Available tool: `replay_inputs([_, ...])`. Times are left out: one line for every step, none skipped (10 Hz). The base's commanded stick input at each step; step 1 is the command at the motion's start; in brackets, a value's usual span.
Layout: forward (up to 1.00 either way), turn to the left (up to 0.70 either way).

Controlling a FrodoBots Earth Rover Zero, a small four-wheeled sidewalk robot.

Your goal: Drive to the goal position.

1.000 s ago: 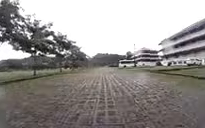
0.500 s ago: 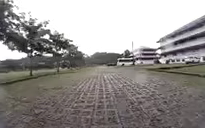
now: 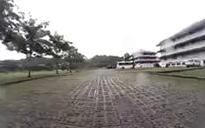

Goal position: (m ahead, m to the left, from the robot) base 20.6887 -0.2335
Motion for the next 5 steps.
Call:
replay_inputs([0.70,0.00])
replay_inputs([0.70,0.00])
replay_inputs([0.70,0.00])
replay_inputs([0.70,0.00])
replay_inputs([0.70,0.00])
